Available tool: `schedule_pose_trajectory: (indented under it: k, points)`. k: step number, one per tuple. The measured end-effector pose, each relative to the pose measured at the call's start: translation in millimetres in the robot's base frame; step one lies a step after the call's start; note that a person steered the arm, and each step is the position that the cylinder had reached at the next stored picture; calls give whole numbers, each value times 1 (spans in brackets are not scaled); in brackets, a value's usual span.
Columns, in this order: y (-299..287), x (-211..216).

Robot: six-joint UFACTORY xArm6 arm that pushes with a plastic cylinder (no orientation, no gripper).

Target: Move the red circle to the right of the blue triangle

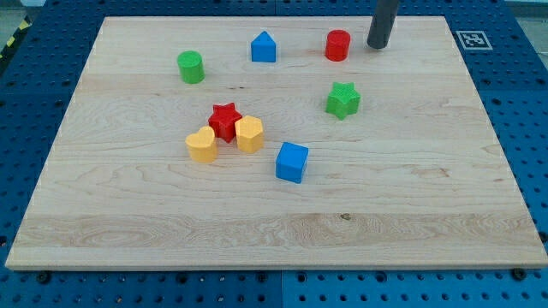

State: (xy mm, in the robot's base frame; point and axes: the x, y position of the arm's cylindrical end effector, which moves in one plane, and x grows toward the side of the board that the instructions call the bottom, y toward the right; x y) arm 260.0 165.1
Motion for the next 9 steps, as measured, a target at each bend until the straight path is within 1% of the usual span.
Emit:
schedule_pose_trajectory:
  k: [5,6,7,8,9]
  points:
    - [-56,0]
    - [-57,9]
    - [-57,49]
    - [-60,60]
    - [-57,60]
